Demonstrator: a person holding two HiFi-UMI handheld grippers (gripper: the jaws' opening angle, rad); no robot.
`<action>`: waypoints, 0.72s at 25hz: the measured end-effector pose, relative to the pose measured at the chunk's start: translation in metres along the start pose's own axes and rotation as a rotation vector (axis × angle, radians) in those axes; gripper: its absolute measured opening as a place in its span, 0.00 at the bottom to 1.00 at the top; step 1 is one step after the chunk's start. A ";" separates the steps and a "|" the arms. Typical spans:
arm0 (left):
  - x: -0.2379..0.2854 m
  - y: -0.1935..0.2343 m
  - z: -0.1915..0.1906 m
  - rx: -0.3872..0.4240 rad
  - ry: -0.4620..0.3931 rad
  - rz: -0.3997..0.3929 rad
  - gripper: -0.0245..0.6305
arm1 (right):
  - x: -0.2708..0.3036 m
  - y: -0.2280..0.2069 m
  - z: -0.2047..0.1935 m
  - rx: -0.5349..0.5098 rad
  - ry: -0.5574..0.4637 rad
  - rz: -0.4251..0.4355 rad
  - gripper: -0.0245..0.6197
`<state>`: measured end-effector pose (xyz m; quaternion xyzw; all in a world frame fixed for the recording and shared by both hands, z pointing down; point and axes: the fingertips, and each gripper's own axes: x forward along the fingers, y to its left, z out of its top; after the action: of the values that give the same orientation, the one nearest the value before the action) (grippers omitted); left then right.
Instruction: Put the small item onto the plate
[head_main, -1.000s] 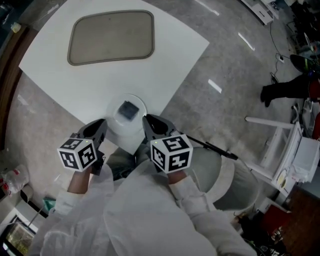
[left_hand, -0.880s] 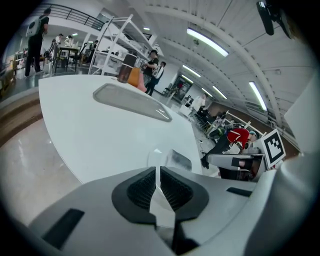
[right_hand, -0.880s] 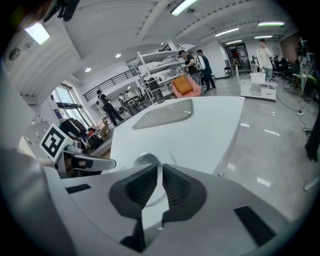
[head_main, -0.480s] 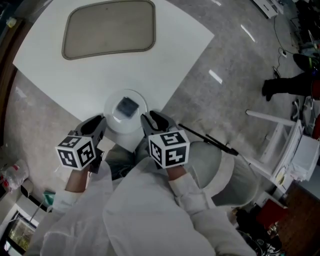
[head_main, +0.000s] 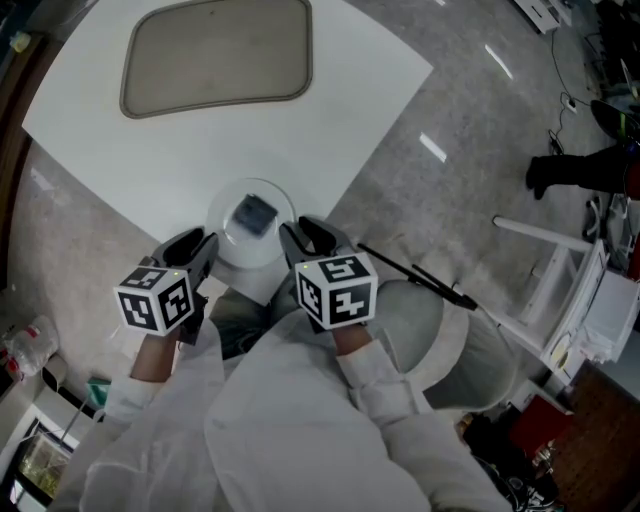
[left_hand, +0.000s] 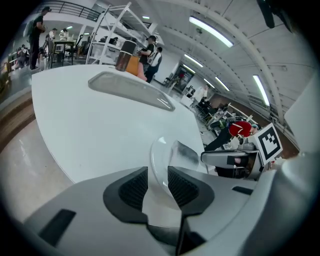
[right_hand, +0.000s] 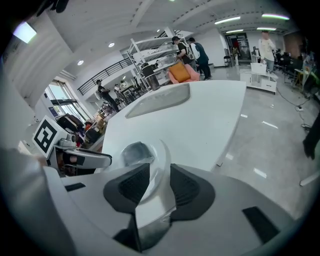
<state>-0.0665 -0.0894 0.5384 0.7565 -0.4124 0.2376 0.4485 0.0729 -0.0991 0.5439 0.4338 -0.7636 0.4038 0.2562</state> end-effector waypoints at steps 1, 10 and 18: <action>0.001 0.000 -0.001 0.000 0.003 0.001 0.20 | 0.001 0.000 -0.001 0.005 0.002 0.000 0.22; 0.005 -0.001 -0.001 -0.003 0.013 0.007 0.20 | 0.004 0.000 -0.001 0.011 0.013 0.007 0.22; 0.005 0.000 0.000 -0.048 0.007 -0.003 0.20 | 0.008 0.005 -0.003 0.015 0.018 0.014 0.22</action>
<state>-0.0635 -0.0910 0.5420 0.7453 -0.4153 0.2294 0.4684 0.0650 -0.0987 0.5492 0.4266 -0.7613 0.4153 0.2567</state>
